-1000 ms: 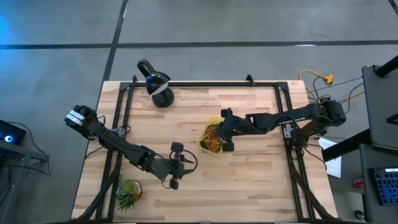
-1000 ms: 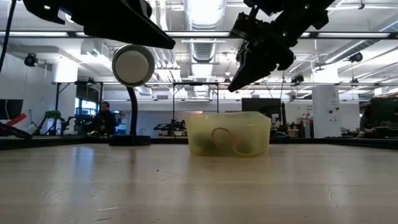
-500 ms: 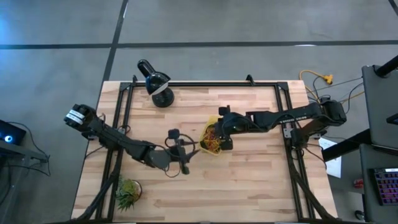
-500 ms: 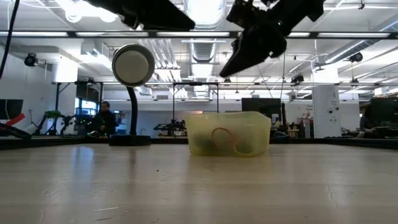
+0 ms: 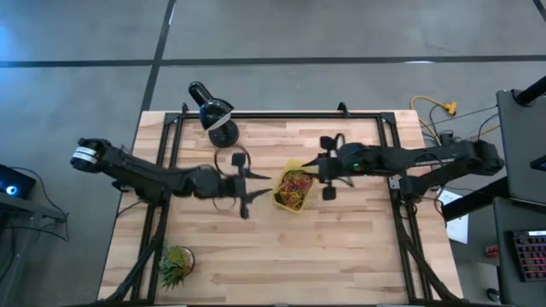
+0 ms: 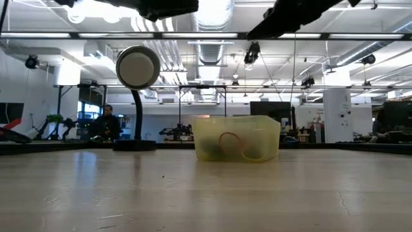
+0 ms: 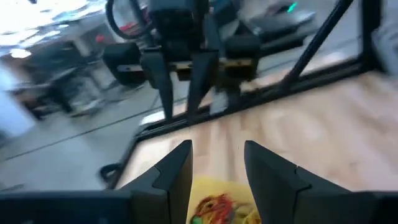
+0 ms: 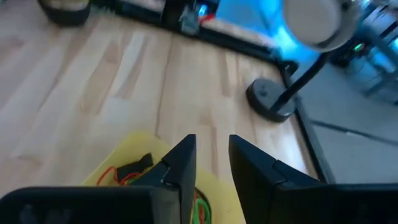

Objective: Pick and place rubber bands into bin
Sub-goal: Return to Home Position

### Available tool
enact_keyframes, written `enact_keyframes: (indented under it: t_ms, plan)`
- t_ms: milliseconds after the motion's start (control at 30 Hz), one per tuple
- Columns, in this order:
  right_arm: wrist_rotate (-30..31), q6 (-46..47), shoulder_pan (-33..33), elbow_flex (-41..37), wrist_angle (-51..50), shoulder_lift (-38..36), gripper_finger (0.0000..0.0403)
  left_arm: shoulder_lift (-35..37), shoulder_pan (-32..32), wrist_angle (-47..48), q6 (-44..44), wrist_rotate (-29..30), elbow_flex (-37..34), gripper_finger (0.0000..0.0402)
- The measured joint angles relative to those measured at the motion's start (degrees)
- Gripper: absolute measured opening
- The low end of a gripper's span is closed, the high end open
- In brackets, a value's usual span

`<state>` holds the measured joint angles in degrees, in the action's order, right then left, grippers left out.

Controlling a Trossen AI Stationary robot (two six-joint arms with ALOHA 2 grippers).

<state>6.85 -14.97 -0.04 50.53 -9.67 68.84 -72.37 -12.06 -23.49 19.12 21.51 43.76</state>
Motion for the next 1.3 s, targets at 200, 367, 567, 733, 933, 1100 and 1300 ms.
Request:
enact_keyframes:
  t_ms: [200, 367, 567, 733, 933, 1100, 1300]
  plan:
    - [0.0, 2.2, -1.2, -10.9, 8.7, -11.9, 0.0083, 4.8, 9.4, -3.1, -3.5, -6.1, -4.2, 0.013]
    - [0.2, 4.7, -1.6, -19.9, 12.4, -23.6, 0.0083, 9.8, 13.0, -3.5, -3.8, -10.0, -9.1, 0.013]
    - [0.2, 7.2, -1.5, -27.3, 13.5, -37.2, 0.0086, 20.7, 13.5, -2.9, -3.8, -12.1, -16.4, 0.013]
    - [0.1, 7.5, -1.5, -31.3, 13.5, -44.6, 0.008, 30.1, 12.3, -3.0, -3.8, -12.1, -22.8, 0.013]
    - [-3.1, 8.0, -1.4, -35.3, 13.5, -48.4, 0.0074, 38.4, 10.0, -3.1, -3.8, -12.8, -29.9, 0.013]
    - [-3.3, 8.9, -1.4, -38.4, 13.5, -49.2, 0.0073, 42.5, 8.8, -3.0, -3.7, -12.9, -34.5, 0.013]
    - [-3.5, 9.1, -1.4, -41.1, 14.9, -50.2, 0.0073, 46.5, 8.3, -2.9, -3.3, -17.3, -39.2, 0.013]
